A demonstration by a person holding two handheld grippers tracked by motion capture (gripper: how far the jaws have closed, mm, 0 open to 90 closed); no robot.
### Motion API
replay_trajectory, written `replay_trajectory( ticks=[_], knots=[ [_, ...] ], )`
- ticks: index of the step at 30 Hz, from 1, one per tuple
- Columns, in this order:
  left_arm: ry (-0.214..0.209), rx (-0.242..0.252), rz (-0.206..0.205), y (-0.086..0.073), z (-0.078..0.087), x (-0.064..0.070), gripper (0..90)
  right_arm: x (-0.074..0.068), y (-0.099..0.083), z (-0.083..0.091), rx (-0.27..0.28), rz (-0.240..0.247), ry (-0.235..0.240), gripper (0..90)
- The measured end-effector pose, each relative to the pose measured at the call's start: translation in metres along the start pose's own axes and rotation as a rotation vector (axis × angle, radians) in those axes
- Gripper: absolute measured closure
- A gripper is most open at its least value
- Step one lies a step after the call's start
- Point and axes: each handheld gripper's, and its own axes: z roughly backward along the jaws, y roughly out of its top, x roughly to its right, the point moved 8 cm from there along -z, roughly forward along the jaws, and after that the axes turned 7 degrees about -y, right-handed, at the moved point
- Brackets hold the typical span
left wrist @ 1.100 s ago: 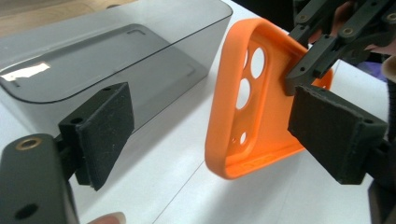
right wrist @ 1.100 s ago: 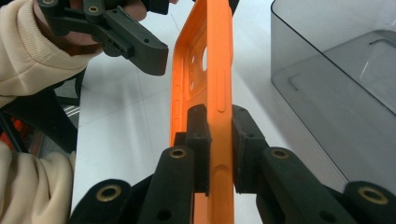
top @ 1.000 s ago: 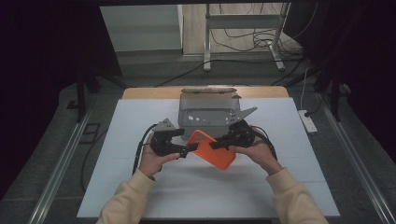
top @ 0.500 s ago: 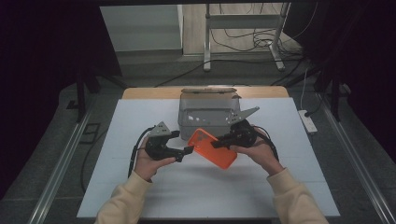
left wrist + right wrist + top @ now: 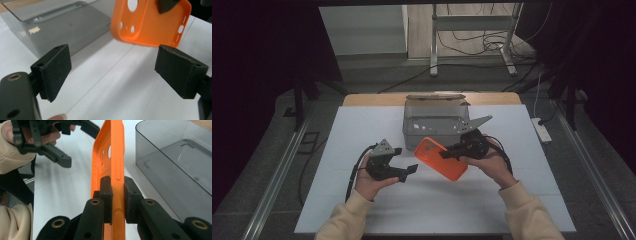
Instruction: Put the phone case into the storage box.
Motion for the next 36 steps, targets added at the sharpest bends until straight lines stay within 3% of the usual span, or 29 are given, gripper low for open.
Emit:
replay_trajectory(
  ticks=[8,21,27,29,36],
  knots=[
    [0.011,-0.002,-0.004,-0.014,0.013,0.004,11.7,-0.002,0.0,0.001,0.0,0.002,-0.007,79.4],
    [0.07,0.03,0.042,-0.035,0.04,-0.007,11.1,0.002,-0.003,-0.001,-0.009,-0.008,-0.03,79.4],
    [0.093,0.01,0.063,-0.051,0.043,-0.013,11.0,0.002,-0.003,0.001,-0.016,-0.025,-0.034,79.4],
    [0.113,-0.007,0.053,-0.055,0.044,-0.016,10.6,0.002,-0.003,0.002,-0.014,-0.027,-0.046,79.4],
    [0.13,-0.013,0.057,-0.06,0.046,-0.021,10.4,0.005,0.0,0.007,-0.015,-0.036,-0.076,79.4]
  ],
)
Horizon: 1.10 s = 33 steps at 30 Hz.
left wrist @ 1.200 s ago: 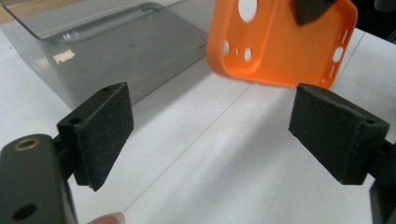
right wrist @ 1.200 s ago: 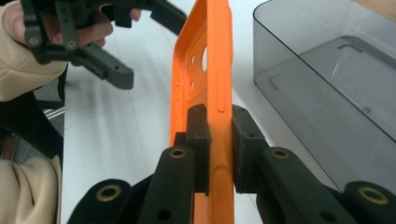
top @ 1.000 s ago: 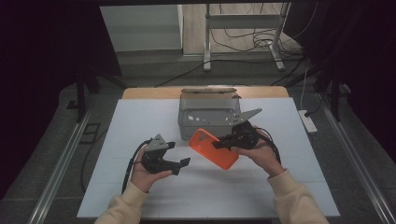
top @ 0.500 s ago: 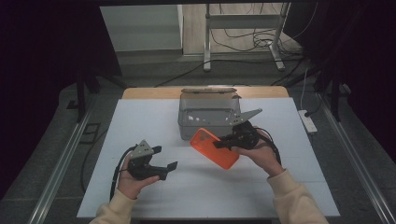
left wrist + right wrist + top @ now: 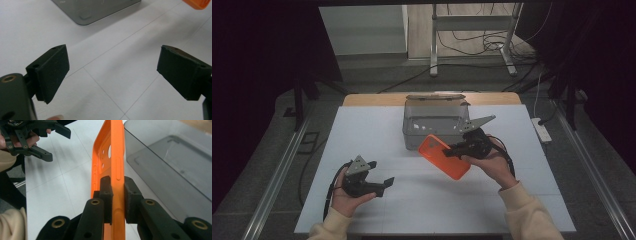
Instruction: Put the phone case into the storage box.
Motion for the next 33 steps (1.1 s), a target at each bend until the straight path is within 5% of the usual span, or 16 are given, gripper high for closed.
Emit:
replay_trajectory(
  ticks=[7,33],
  knots=[
    [0.031,-0.012,0.009,-0.008,0.003,-0.005,10.2,0.002,0.001,0.001,0.008,0.011,-0.019,79.4],
    [0.043,-0.031,0.007,-0.013,-0.001,-0.009,10.4,0.004,0.004,0.007,-0.005,-0.048,-0.083,79.4]
  ],
)
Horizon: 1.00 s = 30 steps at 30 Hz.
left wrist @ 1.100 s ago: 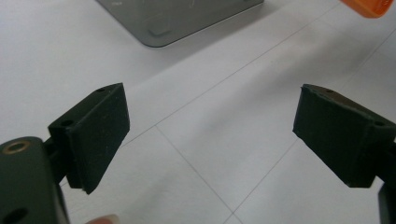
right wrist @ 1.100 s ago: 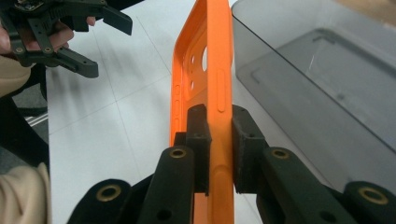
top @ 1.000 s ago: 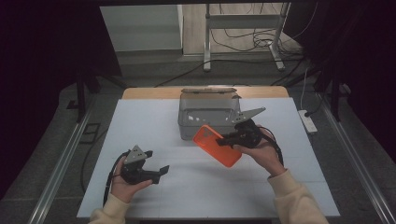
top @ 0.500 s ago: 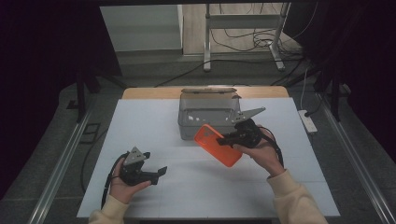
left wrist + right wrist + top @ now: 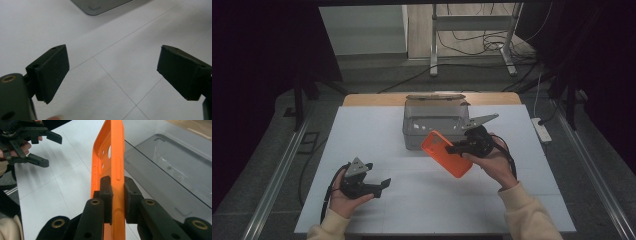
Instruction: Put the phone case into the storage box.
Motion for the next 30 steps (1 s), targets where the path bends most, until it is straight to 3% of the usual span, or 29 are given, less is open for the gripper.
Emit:
replay_trajectory(
  ticks=[8,30],
  knots=[
    [-0.001,-0.001,0.003,-0.001,-0.001,0.0,10.4,0.005,0.003,0.003,0.019,-0.014,-0.05,79.3],
    [0.017,-0.017,-0.01,-0.003,-0.004,0.0,10.4,0.013,0.007,0.009,0.024,-0.056,-0.103,79.3]
  ],
)
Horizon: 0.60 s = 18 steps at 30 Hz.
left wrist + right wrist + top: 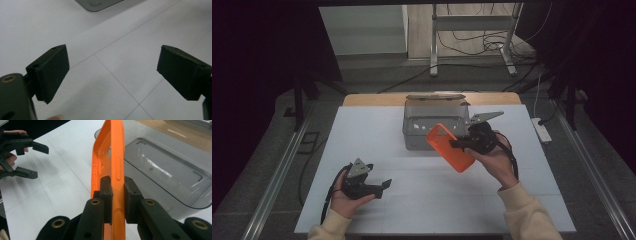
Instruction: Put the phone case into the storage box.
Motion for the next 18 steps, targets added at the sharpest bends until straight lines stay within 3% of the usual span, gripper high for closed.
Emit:
replay_trajectory(
  ticks=[7,18],
  knots=[
    [0.0,-0.004,0.0,0.0,0.0,0.001,10.5,0.006,0.004,0.009,0.024,-0.029,-0.018,79.4],
    [-0.007,-0.004,-0.004,0.0,-0.001,0.003,10.8,0.009,0.015,0.019,0.047,-0.029,-0.046,79.4]
  ],
)
